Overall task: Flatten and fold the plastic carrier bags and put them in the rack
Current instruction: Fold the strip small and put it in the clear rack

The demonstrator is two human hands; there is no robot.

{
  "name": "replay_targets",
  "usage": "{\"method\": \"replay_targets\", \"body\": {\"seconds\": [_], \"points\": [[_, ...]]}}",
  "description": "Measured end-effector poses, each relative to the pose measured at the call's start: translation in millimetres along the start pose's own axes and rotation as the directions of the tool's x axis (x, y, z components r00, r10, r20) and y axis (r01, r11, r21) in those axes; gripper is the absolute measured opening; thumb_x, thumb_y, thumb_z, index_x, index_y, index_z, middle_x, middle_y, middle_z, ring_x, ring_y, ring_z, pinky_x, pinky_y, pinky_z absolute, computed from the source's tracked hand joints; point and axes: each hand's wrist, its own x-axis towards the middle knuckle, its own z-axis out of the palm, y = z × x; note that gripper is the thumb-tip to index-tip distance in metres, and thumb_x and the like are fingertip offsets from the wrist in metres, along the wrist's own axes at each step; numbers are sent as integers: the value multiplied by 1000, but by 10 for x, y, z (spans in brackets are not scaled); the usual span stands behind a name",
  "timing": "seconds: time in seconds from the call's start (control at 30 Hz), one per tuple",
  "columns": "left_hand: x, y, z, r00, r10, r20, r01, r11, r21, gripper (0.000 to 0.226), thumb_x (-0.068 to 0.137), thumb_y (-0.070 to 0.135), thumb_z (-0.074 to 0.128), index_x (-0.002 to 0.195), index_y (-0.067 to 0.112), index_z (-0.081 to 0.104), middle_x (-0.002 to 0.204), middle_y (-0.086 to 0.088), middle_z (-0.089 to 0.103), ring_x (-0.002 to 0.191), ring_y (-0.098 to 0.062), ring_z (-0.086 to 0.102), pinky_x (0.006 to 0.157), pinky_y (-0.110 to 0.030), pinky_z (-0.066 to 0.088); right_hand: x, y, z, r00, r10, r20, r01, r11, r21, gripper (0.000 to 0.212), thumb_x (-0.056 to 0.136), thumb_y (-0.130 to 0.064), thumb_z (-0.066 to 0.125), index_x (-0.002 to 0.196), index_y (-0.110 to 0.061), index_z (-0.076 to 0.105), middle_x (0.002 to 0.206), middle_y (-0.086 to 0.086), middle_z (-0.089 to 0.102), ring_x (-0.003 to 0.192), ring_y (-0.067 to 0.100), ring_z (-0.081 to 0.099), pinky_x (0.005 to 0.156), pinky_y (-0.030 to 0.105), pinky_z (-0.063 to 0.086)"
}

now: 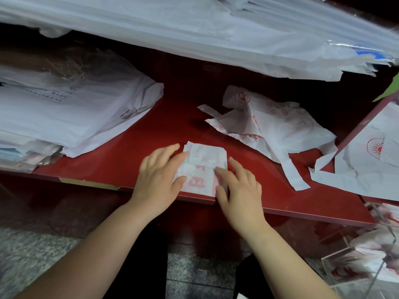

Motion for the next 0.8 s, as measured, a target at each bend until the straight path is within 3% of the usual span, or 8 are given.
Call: {"method": "replay_targets", "body": {"seconds": [0.13, 0.2, 0.3, 0.43, 0.5, 0.57, 0.67, 0.8], "points": [[-80, -111, 29, 933, 291, 211, -307, 951, 46, 58, 94, 53, 20, 111, 20, 65, 115, -1, 66, 114, -21, 57, 101, -35, 22, -70, 78, -25, 973, -198, 116, 204, 978, -50, 49, 84, -48, 37, 106, -15, 67, 116, 5, 65, 108, 29, 61, 90, 41, 35], [-134, -146, -9, 905, 337, 260, -362, 931, 53, 58, 85, 64, 28, 118, 23, 53, 116, 0, 65, 113, -17, 55, 98, -32, 25, -94, 142, -71, 944, -265, 198, 273, 962, -13, 65, 76, -60, 39, 114, -13, 62, 119, 4, 63, 113, 25, 58, 96, 40, 30], [-260, -208, 10, 898, 377, 228, -388, 922, 6, 51, 71, 39, 56, 119, 25, 45, 114, -1, 65, 110, -11, 47, 92, -27, 30, -208, 262, -73, 911, -382, 157, 381, 924, 37, 54, 69, -46, 48, 115, -19, 53, 116, 4, 64, 112, 19, 52, 97, 33, 42], [-363, -129, -41, 930, 354, 95, -339, 930, -146, 45, 66, 14, 39, 108, 26, 50, 96, 4, 70, 97, -6, 50, 89, -14, 31, -312, 339, -72, 924, -381, -29, 377, 898, 225, 30, 74, -21, 52, 104, -21, 54, 104, 2, 68, 102, 11, 51, 94, 19, 35], [-372, -49, -74, 956, 293, -8, -286, 927, -244, 36, 70, 18, 42, 103, 28, 53, 90, 19, 67, 93, -1, 52, 94, -3, 24, -337, 331, -94, 948, -311, -68, 316, 891, 326, 25, 75, -21, 52, 98, -19, 62, 98, -3, 69, 97, 5, 53, 92, 13, 34], [-347, 58, -131, 996, 76, -45, -88, 912, -400, 29, 74, 33, 50, 101, 34, 59, 83, 41, 57, 101, 12, 46, 95, 3, 19, -340, 294, -132, 983, -176, -59, 183, 867, 463, 23, 75, -29, 51, 91, -23, 67, 88, -15, 67, 94, -4, 53, 89, 9, 35], [-244, 143, -141, 986, -165, 20, 147, 810, -568, 23, 82, 22, 67, 91, 43, 61, 82, 29, 60, 89, 24, 48, 84, 2, 29, -266, 225, -173, 1000, 22, 0, -18, 811, 585, 10, 76, -35, 56, 86, -35, 59, 79, -17, 64, 82, 0, 57, 76, 10, 40], [-52, 199, -97, 936, -344, 71, 327, 777, -539, 32, 85, 13, 62, 117, 17, 59, 68, 14, 62, 64, -2, 55, 63, 0, 35, -99, 149, -179, 976, 207, 71, -209, 781, 589, 23, 84, -8, 61, 98, -26, 55, 51, -14, 54, 57, 0, 51, 63, 10, 39]]}}
